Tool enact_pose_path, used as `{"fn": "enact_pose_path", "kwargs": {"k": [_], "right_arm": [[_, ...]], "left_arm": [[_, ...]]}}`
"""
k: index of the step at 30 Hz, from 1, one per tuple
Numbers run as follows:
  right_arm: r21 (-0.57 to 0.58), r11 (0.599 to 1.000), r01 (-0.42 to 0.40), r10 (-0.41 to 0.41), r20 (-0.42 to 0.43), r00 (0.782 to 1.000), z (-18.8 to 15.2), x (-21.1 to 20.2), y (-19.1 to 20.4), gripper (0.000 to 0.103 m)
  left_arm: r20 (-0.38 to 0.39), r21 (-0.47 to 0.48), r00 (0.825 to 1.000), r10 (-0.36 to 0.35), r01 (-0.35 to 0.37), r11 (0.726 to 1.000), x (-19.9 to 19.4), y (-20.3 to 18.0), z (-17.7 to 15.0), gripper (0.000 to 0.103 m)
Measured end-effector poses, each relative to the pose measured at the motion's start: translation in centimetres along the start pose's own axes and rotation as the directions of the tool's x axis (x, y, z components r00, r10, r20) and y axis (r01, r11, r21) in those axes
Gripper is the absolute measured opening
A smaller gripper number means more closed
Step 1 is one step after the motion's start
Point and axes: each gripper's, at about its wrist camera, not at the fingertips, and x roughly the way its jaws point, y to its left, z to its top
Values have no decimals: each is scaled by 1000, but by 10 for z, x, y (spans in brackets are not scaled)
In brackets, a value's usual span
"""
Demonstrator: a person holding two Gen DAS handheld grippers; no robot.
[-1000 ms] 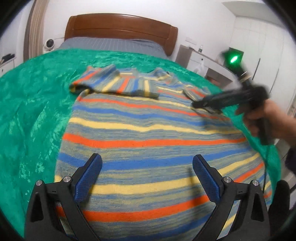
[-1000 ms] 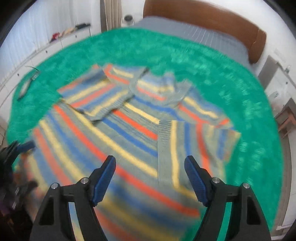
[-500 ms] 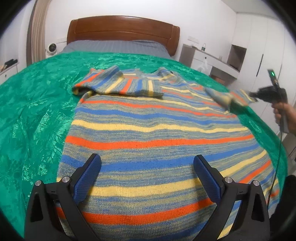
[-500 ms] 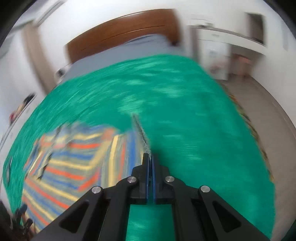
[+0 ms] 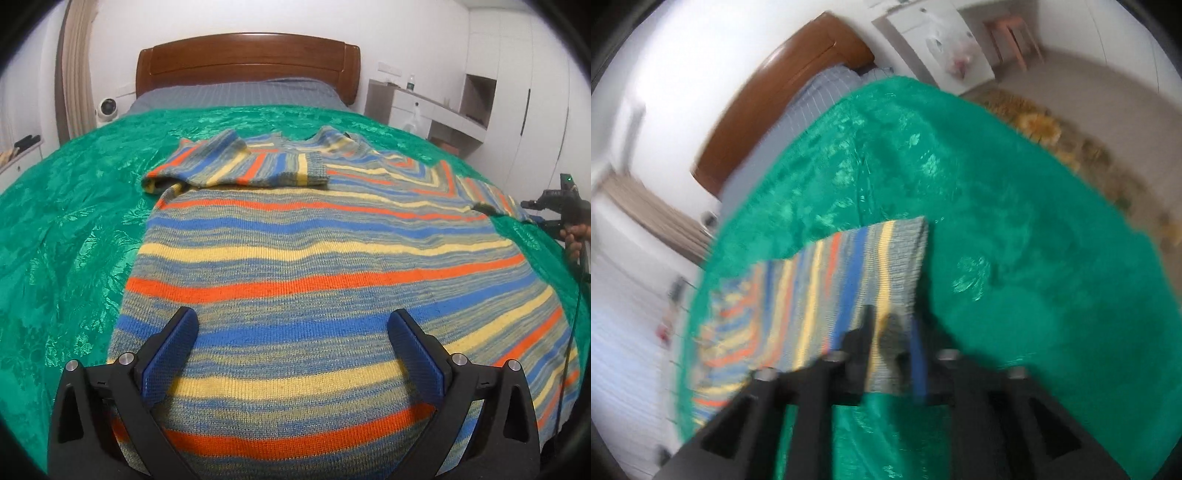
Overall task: Fold small clothes
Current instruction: 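Grasp a sleeve cuff with the right gripper and pull it outward straight, then grasp the other sleeve cuff with the left gripper and pull it outward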
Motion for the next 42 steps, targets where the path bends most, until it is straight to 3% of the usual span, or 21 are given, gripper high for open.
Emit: {"fn": "enact_pose_path", "kwargs": {"k": [2, 5, 7, 10, 13, 17, 19, 21, 22, 25, 26, 28, 30, 31, 32, 34, 36, 37, 38, 40, 42], "right_arm": [[25, 999, -29, 29, -9, 1000, 1, 4, -4, 32], [-42, 994, 99, -100, -24, 995, 2, 10, 5, 2], [-85, 972, 219, -219, 6, 976, 2, 3, 9, 2], [-174, 899, 401, -395, 69, 916, 1, -4, 18, 1], [-169, 878, 447, -447, 40, 893, -3, 6, 4, 0], [-176, 870, 460, -457, 58, 888, -4, 8, 0, 0], [-168, 888, 429, -424, 67, 903, -6, -4, 3, 6], [-146, 893, 427, -418, 86, 904, -10, -20, 5, 41], [-141, 895, 424, -413, 105, 905, -15, -30, 6, 48], [-151, 866, 477, -438, 232, 868, -31, -70, 21, 52], [-155, 860, 487, -438, 269, 858, -37, -80, 29, 54], [-167, 870, 463, -397, 318, 861, -50, -94, 50, 59], [-202, 883, 424, -342, 342, 875, -64, -99, 71, 63], [-235, 886, 401, -307, 352, 884, -75, -97, 86, 64], [-255, 886, 388, -286, 358, 889, -84, -96, 94, 65], [-305, 880, 364, -244, 367, 897, -103, -87, 113, 67], [-357, 861, 362, -230, 361, 904, -119, -75, 126, 67], [-371, 855, 363, -230, 356, 906, -122, -68, 129, 67], [-390, 848, 360, -227, 348, 910, -125, -61, 132, 67], [-421, 832, 363, -223, 346, 912, -130, -50, 138, 67], [-435, 823, 365, -222, 345, 912, -132, -42, 142, 67]], "left_arm": [[0, 4, 1000, 5, -5, 1000, 1, -1, 0, 102], [-7, 11, 1000, 15, -15, 1000, 2, -2, 1, 103], [-14, 16, 1000, 23, -22, 1000, 3, -3, 1, 103], [-24, 27, 999, 36, -35, 999, 4, -5, 2, 103], [-36, 42, 998, 50, -49, 998, 7, -6, 4, 103], [-111, 45, 993, 33, -29, 999, 1, -5, 16, 101], [-135, 31, 991, -23, 27, 999, -11, -1, 30, 101], [-106, 41, 993, -53, 58, 997, -30, 3, 55, 101], [-80, 68, 996, -51, 56, 996, -38, 3, 72, 102], [-28, 199, 999, -43, 48, 979, -42, -10, 122, 102], [-40, 257, 998, -45, 54, 965, -32, -18, 135, 102], [-125, 396, 991, -54, 100, 913, 5, -36, 149, 102], [-211, 488, 977, -19, 123, 864, 52, -48, 148, 96], [-254, 495, 967, -8, 137, 858, 72, -50, 146, 83], [-295, 483, 955, -4, 153, 862, 89, -49, 146, 74], [-371, 421, 929, -15, 182, 889, 121, -43, 144, 73], [-394, 378, 918, -43, 204, 903, 138, -38, 140, 72], [-390, 369, 919, -57, 213, 905, 140, -37, 139, 63], [-382, 351, 921, -80, 225, 909, 140, -35, 139, 35], [-381, 290, 917, -117, 239, 927, 137, -24, 145, 5], [-323, 238, 936, -140, 223, 945, 122, -4, 157, 4]]}}
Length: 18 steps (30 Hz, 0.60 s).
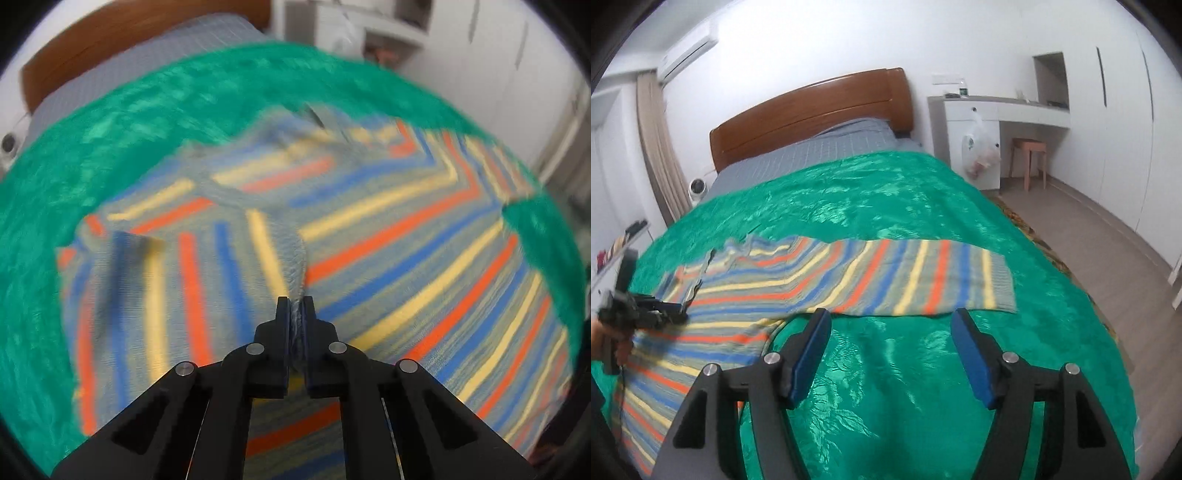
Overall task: Fold small clothes
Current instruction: 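Grasp the other sleeve cuff with the left gripper and pull it outward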
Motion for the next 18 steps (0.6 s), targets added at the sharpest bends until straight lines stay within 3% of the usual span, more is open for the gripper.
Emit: {"fn": "enact_pose_path", "kwargs": {"k": [3, 5, 7, 9, 11, 12, 13, 14, 16, 18], "right_arm": [[-5, 1000, -9, 9, -7, 1000, -3, 4, 7, 67], [-12, 1000, -9, 9, -7, 1000, -6, 5, 8, 67], [-18, 1000, -9, 9, -7, 1000, -8, 8, 10, 67], [-23, 1000, -13, 12, -12, 1000, -8, 12, 15, 67], [-31, 999, -15, 15, -23, 1000, -10, 15, 18, 67], [-35, 999, -17, 16, -29, 999, -11, 17, 20, 67], [-40, 999, -20, 18, -36, 999, -12, 19, 23, 67], [-45, 999, -21, 20, -41, 999, -13, 22, 26, 67], [-55, 998, -21, 18, -46, 999, -13, 26, 32, 67], [-56, 998, -16, 14, -44, 999, -11, 30, 37, 67]], "left_arm": [[113, -134, 992, 58, -43, 990, -47, 47, -3, 3], [167, -263, 975, 147, -99, 960, -77, 87, -12, 3], [176, -405, 939, 296, -205, 891, -106, 132, -30, 2], [133, -497, 879, 458, -340, 798, -126, 169, -53, 2], [70, -567, 843, 533, -406, 717, -133, 197, -79, 2], [52, -582, 839, 542, -416, 699, -132, 205, -88, 2], [51, -579, 851, 523, -402, 710, -130, 208, -95, 2], [66, -561, 873, 483, -368, 741, -126, 206, -97, 2], [113, -476, 926, 360, -267, 838, -113, 182, -91, 4], [143, -395, 966, 218, -146, 907, -105, 148, -78, 9]]}}
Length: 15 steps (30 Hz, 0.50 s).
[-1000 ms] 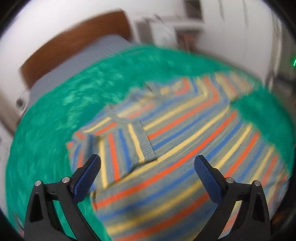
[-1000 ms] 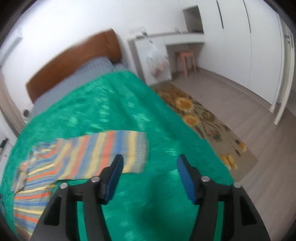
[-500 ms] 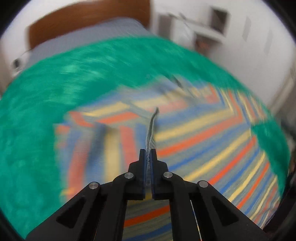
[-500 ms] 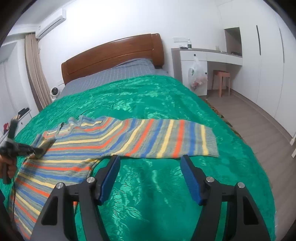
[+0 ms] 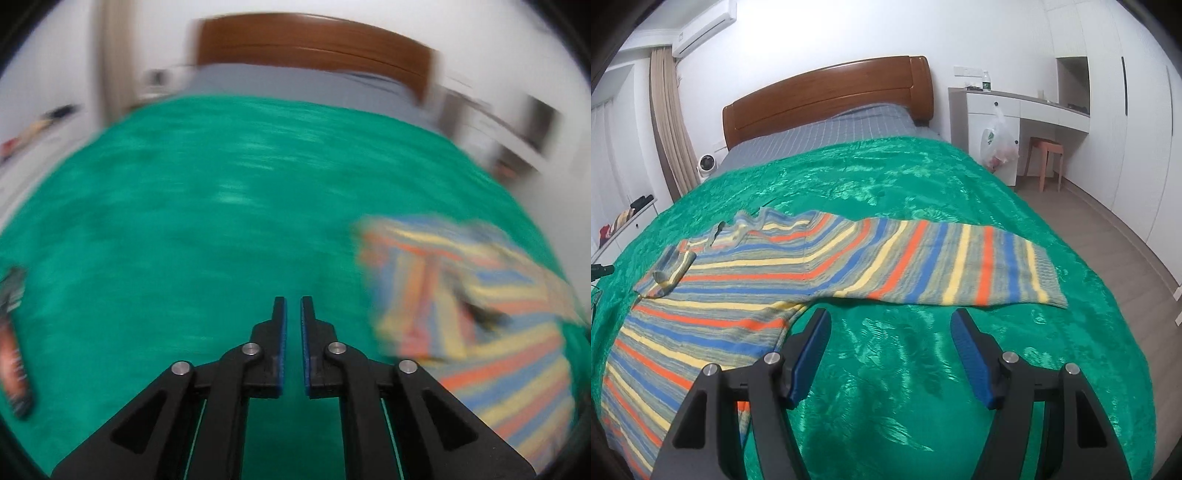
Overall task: Fold small clothes
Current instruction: 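Grasp the other sleeve cuff with the left gripper and pull it outward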
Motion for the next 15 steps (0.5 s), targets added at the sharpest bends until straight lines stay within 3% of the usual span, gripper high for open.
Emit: {"fn": "enact_pose_path", "kwargs": {"k": [1, 2, 4, 6, 8, 10, 12, 13, 14, 15], "right_arm": [[3, 1000, 1, -1, -1, 1000, 1, 1, 1, 67], [6, 1000, 0, 0, -2, 1000, 1, 2, 2, 67], [12, 1000, -5, 5, -6, 1000, 1, 5, 5, 67], [2, 1000, -6, 6, -4, 1000, 2, 6, 10, 67], [-24, 1000, -4, 4, 3, 1000, 2, 6, 16, 67], [-40, 999, -7, 7, 8, 1000, 2, 6, 19, 67], [-47, 999, -8, 8, 11, 1000, 1, 5, 19, 67], [-48, 999, -8, 8, 12, 1000, 0, 4, 17, 67], [-47, 999, -8, 8, 13, 1000, 0, 3, 16, 67], [-48, 999, -7, 7, 14, 1000, -1, 2, 15, 67]], "left_arm": [[-21, 17, 997, -68, 69, 998, 3, -18, 1, 22], [-53, 26, 987, -151, 153, 988, 6, -39, 3, 49], [-95, 30, 967, -238, 242, 970, 16, -73, 8, 85], [-140, 29, 944, -299, 306, 952, 32, -104, 13, 89], [-212, 12, 930, -302, 311, 950, 54, -127, 18, 89], [-304, -26, 919, -251, 255, 967, 88, -141, 20, 85], [-372, -74, 906, -200, 186, 980, 118, -146, 13, 74], [-370, -82, 913, -175, 155, 984, 123, -146, 12, 57], [-352, -83, 923, -154, 133, 988, 123, -146, 12, 24], [-335, -102, 925, -179, 153, 983, 122, -145, 13, 5]]}}
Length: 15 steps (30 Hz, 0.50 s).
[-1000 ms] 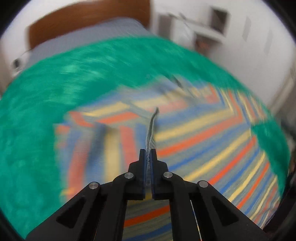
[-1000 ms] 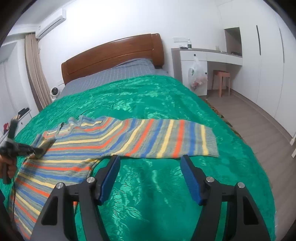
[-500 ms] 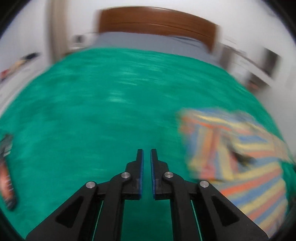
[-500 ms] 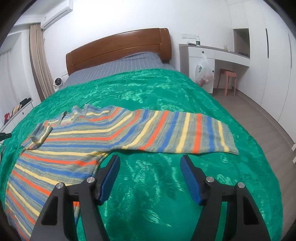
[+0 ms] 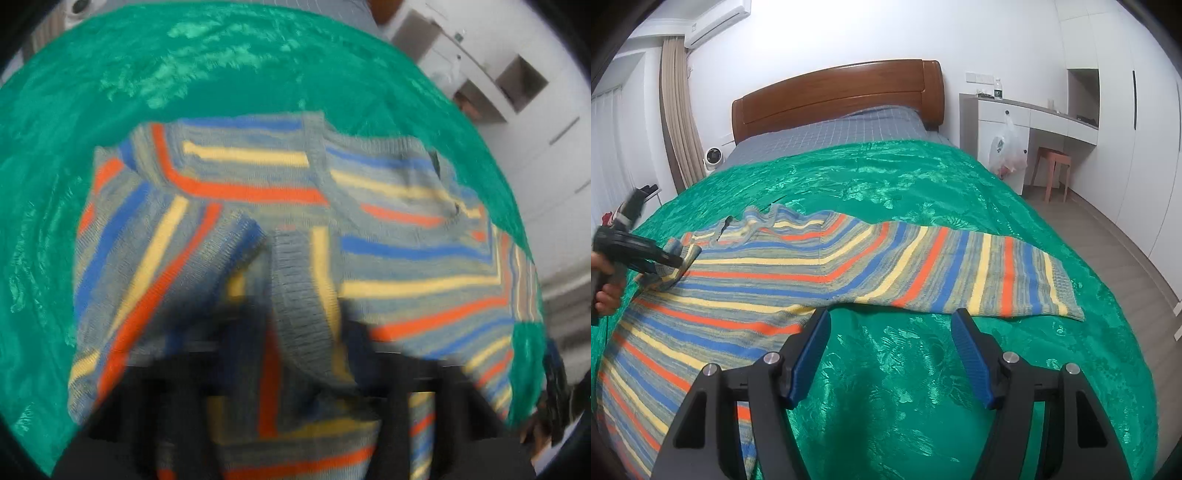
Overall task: Fold small clothes
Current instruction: 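Grasp the other sleeve cuff with the left gripper and pull it outward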
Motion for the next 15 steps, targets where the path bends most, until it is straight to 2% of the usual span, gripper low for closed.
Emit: {"fn": "enact_pose_path", "kwargs": {"k": [1, 2, 4, 6, 7, 9, 11, 12, 13, 14, 15], "right_arm": [[-5, 1000, 5, -4, 2, 1000, 0, -1, -1, 67], [-10, 1000, 9, -9, 4, 1000, 0, -1, -2, 67], [-17, 1000, 17, -17, 7, 1000, -1, -2, -4, 67], [-12, 1000, 22, -22, 8, 1000, -1, -3, -6, 67], [-10, 1000, 23, -23, 9, 1000, -1, -3, -7, 67], [-10, 1000, 26, -26, 11, 1000, -1, -4, -7, 67], [-15, 999, 29, -29, 8, 1000, -2, -3, -7, 67], [-17, 999, 30, -30, 4, 1000, -2, -1, -5, 67], [-17, 999, 30, -30, 1, 1000, -2, 1, -4, 67], [-17, 999, 30, -30, -4, 1000, -3, 3, -3, 67], [-17, 999, 30, -30, -8, 1000, -3, 5, -2, 67]], "left_arm": [[2, -22, 999, -41, 41, 999, -2, 2, 0, 4], [15, -36, 998, -53, 54, 998, -7, 5, -2, 4], [83, -50, 995, -63, 67, 997, -29, 12, -6, 3], [163, -73, 986, -43, 56, 996, -59, 28, -10, 3], [200, -91, 980, -19, 37, 995, -75, 38, -11, 3], [273, -142, 957, 97, -59, 988, -106, 65, -11, 3], [315, -194, 917, 244, -190, 962, -130, 94, -15, 3], [325, -220, 881, 344, -283, 934, -142, 109, -21, 3], [328, -238, 850, 413, -349, 906, -148, 120, -26, 3], [322, -257, 821, 471, -402, 879, -151, 131, -32, 3], [304, -279, 801, 516, -443, 852, -152, 145, -39, 3]]}}
